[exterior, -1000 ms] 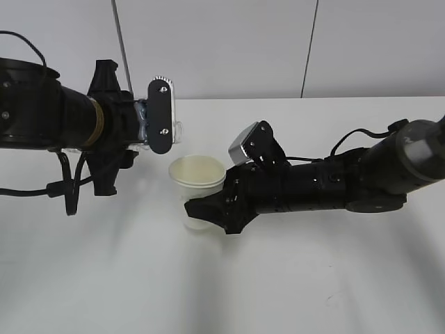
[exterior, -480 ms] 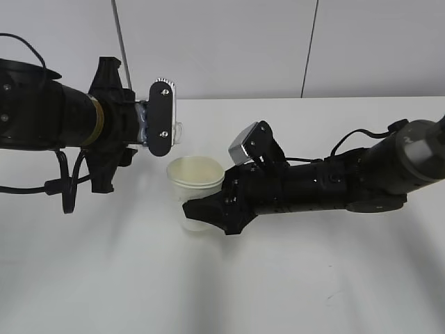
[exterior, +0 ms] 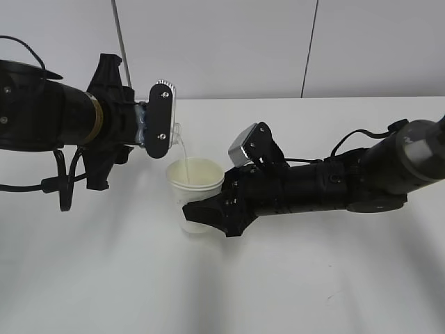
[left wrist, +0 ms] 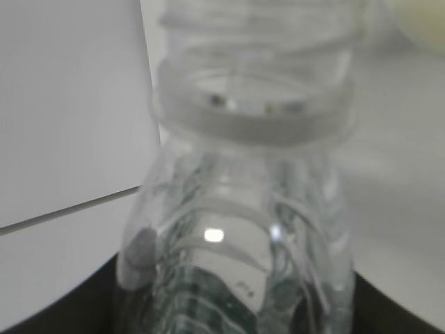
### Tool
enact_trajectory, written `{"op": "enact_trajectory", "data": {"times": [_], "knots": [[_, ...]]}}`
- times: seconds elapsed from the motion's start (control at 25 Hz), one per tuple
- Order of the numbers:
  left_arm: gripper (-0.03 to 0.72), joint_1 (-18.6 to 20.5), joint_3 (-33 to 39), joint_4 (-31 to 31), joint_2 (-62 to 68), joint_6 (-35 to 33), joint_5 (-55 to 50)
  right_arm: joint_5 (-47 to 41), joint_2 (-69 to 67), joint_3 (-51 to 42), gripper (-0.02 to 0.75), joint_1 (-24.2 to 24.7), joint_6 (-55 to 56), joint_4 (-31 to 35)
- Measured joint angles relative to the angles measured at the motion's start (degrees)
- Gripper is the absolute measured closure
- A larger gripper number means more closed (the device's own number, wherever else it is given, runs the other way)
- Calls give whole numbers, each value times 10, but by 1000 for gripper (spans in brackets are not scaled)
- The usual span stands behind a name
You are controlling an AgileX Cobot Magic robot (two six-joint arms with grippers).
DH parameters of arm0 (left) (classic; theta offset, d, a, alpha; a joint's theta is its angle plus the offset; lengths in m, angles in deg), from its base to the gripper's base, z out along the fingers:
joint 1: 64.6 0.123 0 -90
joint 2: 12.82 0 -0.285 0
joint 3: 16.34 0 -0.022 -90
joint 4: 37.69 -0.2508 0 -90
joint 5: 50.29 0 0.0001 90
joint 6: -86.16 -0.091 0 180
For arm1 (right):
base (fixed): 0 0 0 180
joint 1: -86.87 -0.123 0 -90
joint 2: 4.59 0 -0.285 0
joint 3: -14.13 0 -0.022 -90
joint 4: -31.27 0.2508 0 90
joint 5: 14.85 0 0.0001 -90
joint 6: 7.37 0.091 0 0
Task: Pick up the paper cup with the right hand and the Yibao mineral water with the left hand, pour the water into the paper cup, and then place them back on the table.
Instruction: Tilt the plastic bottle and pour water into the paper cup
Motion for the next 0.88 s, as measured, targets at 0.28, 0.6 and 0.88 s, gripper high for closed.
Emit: {"op": "enact_trajectory", "data": {"times": [0.28, 0.6, 0.88], "knots": [[314, 0, 0, -17, 0, 0, -4, 0, 0, 0, 230, 0, 0, -1], [314, 0, 0, -26, 0, 0, -5, 0, 0, 0, 230, 0, 1, -1], [315, 0, 0, -28, 0, 0, -7, 0, 0, 0, 230, 0, 1, -1]]}}
